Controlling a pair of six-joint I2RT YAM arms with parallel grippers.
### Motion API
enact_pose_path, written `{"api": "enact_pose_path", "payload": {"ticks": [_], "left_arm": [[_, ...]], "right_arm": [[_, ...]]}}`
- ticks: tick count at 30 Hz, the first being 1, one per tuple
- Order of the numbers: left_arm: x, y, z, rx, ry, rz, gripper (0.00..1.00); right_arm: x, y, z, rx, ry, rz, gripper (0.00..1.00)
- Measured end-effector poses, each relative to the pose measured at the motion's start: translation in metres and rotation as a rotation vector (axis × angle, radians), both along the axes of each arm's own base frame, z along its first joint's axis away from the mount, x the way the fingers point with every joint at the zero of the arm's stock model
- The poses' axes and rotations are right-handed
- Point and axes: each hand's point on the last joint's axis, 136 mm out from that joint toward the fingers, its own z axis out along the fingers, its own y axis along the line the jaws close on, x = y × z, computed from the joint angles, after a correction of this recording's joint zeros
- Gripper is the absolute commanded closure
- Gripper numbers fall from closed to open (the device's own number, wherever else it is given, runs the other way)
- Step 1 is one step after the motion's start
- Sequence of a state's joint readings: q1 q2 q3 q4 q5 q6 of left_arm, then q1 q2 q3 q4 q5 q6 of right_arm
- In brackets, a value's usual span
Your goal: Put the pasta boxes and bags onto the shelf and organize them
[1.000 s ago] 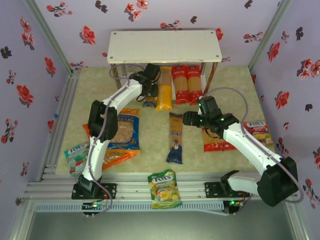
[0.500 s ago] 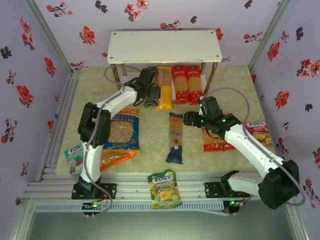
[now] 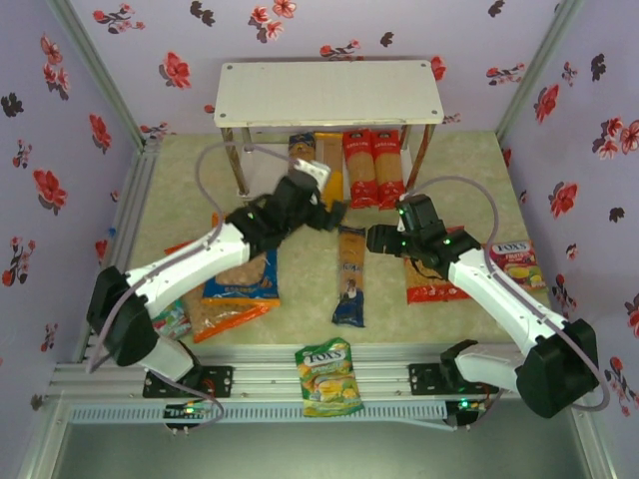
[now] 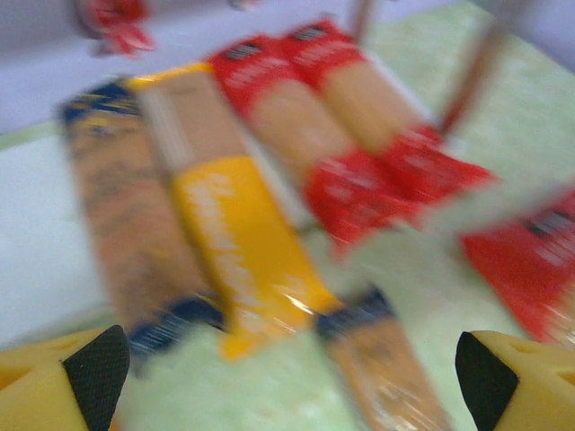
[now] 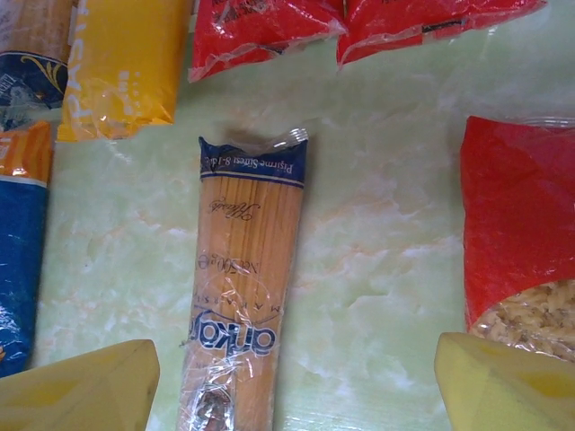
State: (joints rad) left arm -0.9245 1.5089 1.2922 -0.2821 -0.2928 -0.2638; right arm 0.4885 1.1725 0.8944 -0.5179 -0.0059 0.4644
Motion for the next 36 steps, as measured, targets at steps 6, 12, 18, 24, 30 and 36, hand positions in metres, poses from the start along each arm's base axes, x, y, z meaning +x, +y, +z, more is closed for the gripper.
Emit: {"api": "enact_pose_path", "payload": {"ticks": [6,12,18,24,30,36], "left_arm": [[-0.086,-0.029,-0.081,0.103,0.208,-0.083,0.03],[-0.113,-0.043,-0.165,0.215,0.371,-0.041,0.01],[-0.111,-0.050,-0.189,0.221,0.436,0.009,0.00],[-0.108,-0.058,-0.208,0.192,0.501,0.031,0.00],[-0.104,-0.055,-0.226,0.212,0.542,0.053,0.00],[-0.100,-0.053,-0.227,0.244,0.552,0.056,0.14]], "right_arm": [[-0.007,-0.006,-0.017,-0.012,0.042,-0.020,0.18],[-0.014,-0.016,-0.011,-0.026,0.021,-0.041,0.16],[-0.017,-0.025,0.013,-0.004,-0.057,-0.066,0.15],[-0.018,-0.027,0.012,-0.006,-0.059,-0.070,0.15],[-0.019,-0.029,0.009,-0.009,-0.053,-0.074,0.14],[-0.018,-0.032,0.006,-0.012,-0.048,-0.084,0.14]]}}
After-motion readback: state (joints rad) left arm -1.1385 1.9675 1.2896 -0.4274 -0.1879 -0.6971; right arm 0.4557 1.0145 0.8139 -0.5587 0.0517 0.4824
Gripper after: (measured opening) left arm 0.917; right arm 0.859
